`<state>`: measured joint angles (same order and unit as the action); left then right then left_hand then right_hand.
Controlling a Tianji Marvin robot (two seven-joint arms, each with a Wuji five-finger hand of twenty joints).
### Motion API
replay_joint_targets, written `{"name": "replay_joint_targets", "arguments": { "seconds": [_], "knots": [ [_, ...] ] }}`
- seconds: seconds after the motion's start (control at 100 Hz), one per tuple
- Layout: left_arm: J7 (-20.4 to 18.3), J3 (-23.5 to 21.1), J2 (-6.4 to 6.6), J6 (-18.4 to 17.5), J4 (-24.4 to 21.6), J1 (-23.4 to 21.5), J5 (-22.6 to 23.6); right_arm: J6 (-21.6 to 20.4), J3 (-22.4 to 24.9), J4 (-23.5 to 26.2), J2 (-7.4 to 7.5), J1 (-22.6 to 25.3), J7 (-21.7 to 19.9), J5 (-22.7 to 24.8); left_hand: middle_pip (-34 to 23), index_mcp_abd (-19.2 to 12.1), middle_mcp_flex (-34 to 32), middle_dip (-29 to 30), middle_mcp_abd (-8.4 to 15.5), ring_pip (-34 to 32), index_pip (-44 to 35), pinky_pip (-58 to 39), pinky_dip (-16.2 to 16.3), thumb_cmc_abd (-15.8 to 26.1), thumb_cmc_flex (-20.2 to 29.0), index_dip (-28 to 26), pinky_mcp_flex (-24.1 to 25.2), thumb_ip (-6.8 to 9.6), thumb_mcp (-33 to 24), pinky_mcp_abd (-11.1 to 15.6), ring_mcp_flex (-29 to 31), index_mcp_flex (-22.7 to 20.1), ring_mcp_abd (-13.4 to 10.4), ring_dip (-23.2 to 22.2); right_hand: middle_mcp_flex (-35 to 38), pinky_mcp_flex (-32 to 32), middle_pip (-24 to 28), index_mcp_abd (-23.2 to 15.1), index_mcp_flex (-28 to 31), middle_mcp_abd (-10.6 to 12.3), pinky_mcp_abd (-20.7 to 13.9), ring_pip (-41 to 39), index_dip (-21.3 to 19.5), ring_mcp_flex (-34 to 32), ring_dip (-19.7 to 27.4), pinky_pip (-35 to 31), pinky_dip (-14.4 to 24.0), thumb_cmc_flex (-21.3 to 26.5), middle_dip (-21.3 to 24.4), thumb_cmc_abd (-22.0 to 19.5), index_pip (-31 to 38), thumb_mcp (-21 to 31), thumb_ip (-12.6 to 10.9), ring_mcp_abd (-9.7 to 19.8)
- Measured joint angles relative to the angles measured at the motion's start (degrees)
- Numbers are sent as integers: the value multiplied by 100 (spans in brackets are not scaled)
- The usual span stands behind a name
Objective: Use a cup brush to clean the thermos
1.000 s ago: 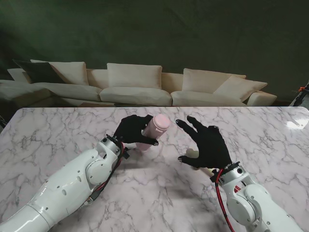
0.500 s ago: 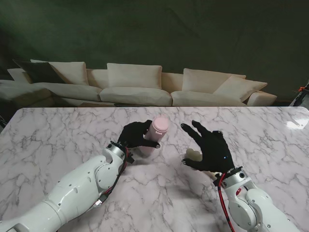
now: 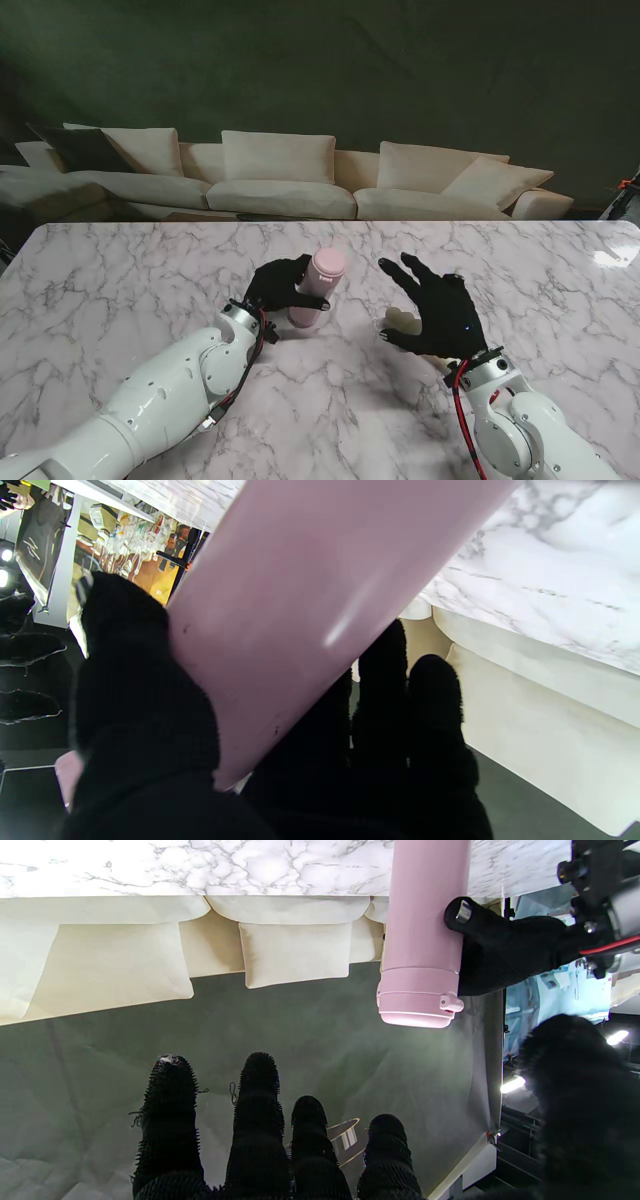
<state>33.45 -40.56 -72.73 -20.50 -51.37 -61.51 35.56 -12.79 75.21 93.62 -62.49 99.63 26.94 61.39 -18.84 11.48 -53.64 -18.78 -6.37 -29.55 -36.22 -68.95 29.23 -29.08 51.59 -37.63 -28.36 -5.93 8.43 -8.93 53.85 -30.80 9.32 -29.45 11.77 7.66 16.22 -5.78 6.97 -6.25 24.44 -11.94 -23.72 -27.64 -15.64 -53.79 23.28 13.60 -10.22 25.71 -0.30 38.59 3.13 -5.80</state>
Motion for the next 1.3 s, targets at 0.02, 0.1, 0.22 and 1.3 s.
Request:
{"name": "replay_joint_targets", "arguments": {
  "seconds": [0.02, 0.1, 0.22, 1.3],
  "knots": [
    [6, 0, -2, -3, 9, 0, -5, 2, 0, 0, 0, 0, -1, 0, 0, -1, 3, 3, 0, 0, 16, 0, 0, 8, 0, 0, 8, 0, 0, 0, -1, 3, -1, 0, 0, 0, 0, 0, 0, 0, -1, 0, 0, 0, 0, 0, 0, 0, 0, 0, 0, 0, 1, 0],
    [14, -2, -6, -8, 16, -4, -20, 7, 0, 0, 0, 0, -5, -1, -44, -1, 69, 3, 4, 0, 26, 0, 0, 62, 1, 0, 34, 0, 5, 0, -21, 48, -2, 0, 0, -1, 0, 0, 0, 0, -2, 0, 0, 0, 0, 1, -1, 0, -1, 0, 0, -1, 2, 0],
    [-44, -66, -6, -18, -2, -38, -32, 21, 1, 0, 0, -1, -17, -7, -47, -1, 171, 5, 18, 0, 36, 1, -1, 148, 40, 0, 147, 0, 60, -1, -146, 143, -16, 0, 0, -4, 0, 0, 0, 0, -2, 0, 1, 1, 0, 1, -3, 0, -1, -65, 3, -2, 25, 0],
    [-595, -615, 346, 335, -559, -416, 262, 123, -30, -13, -8, -24, -87, -97, 29, -2, 594, 6, 59, 27, 772, 221, 62, 1117, -108, -38, 507, 0, 321, -137, -498, 275, 50, -2, 0, -68, 4, 0, 1, 0, -3, 0, -469, 2, 0, 38, -25, 0, -7, -279, 15, -127, 25, 0]
  ]
}}
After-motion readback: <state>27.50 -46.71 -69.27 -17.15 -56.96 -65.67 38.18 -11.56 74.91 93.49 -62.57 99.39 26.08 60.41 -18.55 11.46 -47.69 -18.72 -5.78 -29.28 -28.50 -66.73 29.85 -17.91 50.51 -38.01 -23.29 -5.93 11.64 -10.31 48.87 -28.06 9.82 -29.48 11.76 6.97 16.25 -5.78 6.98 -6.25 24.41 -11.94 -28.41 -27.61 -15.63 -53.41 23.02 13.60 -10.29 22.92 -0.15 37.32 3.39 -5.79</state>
